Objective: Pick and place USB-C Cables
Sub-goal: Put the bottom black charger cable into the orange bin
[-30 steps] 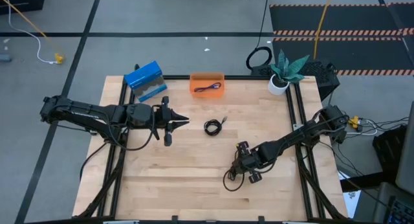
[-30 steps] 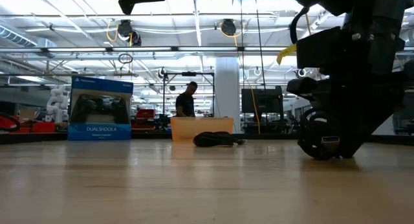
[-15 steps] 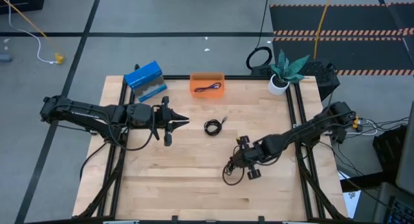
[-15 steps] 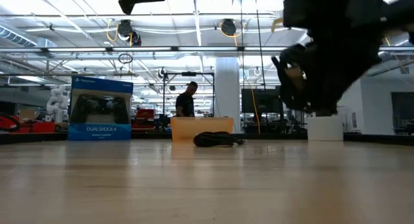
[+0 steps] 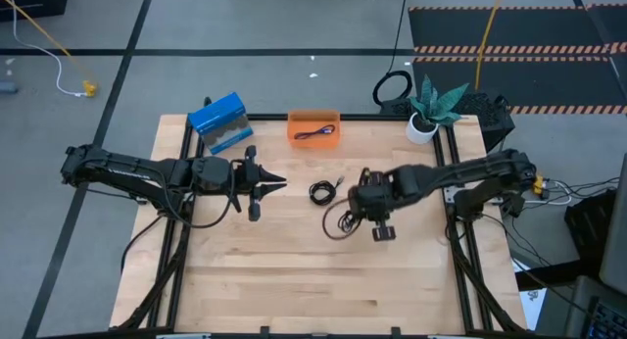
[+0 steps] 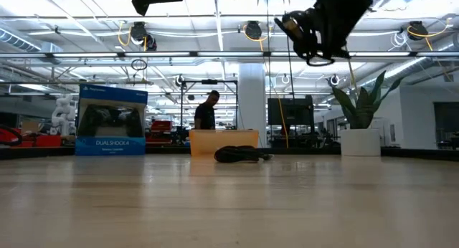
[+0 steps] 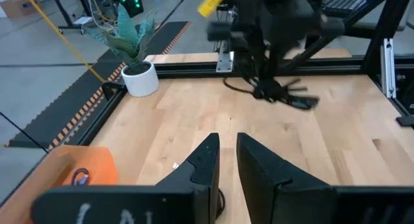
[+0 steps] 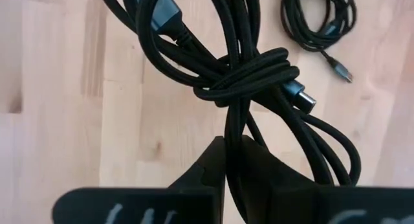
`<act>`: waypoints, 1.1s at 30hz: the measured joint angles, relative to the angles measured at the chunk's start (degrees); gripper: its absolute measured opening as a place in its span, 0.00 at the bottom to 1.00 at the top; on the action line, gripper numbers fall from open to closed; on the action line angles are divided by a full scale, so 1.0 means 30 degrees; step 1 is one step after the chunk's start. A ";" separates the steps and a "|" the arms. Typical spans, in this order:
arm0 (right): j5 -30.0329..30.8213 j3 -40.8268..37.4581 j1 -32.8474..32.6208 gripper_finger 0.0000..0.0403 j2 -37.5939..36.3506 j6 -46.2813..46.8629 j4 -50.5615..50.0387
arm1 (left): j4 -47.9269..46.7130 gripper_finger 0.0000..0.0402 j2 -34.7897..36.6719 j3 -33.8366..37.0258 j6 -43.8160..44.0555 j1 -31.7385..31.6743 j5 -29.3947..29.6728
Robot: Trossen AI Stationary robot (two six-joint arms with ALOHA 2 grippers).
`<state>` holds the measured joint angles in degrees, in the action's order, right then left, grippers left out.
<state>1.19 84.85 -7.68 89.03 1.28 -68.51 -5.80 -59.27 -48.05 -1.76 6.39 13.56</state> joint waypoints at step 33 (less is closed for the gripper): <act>-0.0458 0.3886 0.4819 0.04 0.0000 -0.3569 -0.5007 | 0.0009 0.14 0.0007 0.0000 0.0081 0.0000 0.0000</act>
<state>-0.19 96.51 6.77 89.03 -9.43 -83.53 -5.78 -59.24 -48.05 -1.52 6.39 13.56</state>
